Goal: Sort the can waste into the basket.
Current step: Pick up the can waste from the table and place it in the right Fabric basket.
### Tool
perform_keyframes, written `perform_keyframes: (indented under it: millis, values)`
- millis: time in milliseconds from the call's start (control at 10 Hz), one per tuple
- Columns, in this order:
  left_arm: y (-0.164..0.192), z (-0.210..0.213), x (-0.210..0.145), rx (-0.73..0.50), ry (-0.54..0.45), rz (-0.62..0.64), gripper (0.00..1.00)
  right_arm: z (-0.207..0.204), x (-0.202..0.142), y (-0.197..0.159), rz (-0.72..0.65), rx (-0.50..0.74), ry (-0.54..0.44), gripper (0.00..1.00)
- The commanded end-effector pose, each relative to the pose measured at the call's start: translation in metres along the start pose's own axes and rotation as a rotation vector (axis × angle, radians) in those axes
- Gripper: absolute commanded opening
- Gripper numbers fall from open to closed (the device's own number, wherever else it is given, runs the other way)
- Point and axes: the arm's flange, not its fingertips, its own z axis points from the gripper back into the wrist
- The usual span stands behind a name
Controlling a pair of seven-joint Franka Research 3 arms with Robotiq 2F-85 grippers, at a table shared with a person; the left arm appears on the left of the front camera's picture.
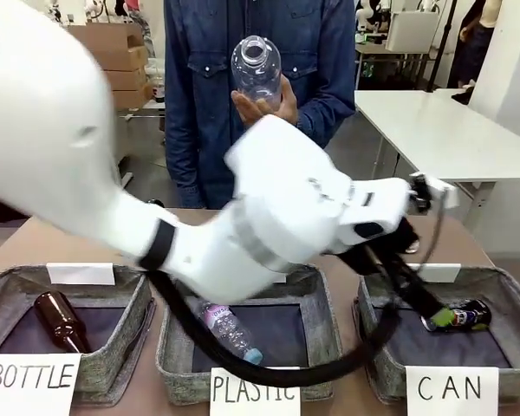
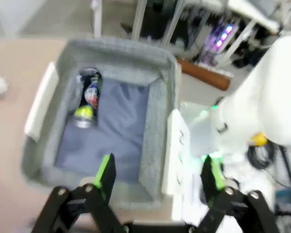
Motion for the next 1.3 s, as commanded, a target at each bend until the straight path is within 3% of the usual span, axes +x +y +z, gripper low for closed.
perform_keyframes:
  millis: [0,100,400,600,700,800,900,1000,1100,1200]
  values:
    - [-0.012,0.062,-0.027,-0.044,0.122,0.173,0.90,0.006,-0.007,-0.003,0.022,0.006,-0.018,1.00]
    - [-0.004,0.094,-0.048,-0.033,0.134,0.229,0.90,0.006,-0.007,-0.003,0.022,0.006,-0.018,1.00]
    - [0.018,0.198,-0.112,-0.148,0.143,0.456,0.90,0.006,-0.007,-0.003,0.022,0.006,-0.018,1.00]
    - [0.046,0.296,-0.173,-0.163,0.050,0.715,0.90,0.006,-0.007,-0.003,0.022,0.006,-0.018,1.00]
    - [0.059,0.346,-0.209,-0.145,-0.039,0.873,0.90,0.006,-0.007,-0.003,0.022,0.006,-0.018,1.00]
    - [0.065,0.397,-0.244,-0.229,-0.149,0.989,0.90,0.000,0.000,0.000,0.000,0.001,-0.001,1.00]
    - [0.065,0.446,-0.276,-0.315,-0.324,1.068,0.90,-0.016,0.006,0.017,0.041,0.000,0.047,1.00]
    - [0.059,0.496,-0.310,-0.341,-0.594,1.172,0.90,-0.053,0.008,0.044,0.068,0.054,0.150,1.00]
    - [0.047,0.521,-0.331,-0.374,-0.769,1.189,0.90,-0.089,0.007,0.066,0.068,0.112,0.241,1.00]
    - [0.038,0.534,-0.347,-0.413,-0.867,1.200,0.90,-0.123,0.006,0.088,0.050,0.157,0.313,1.00]
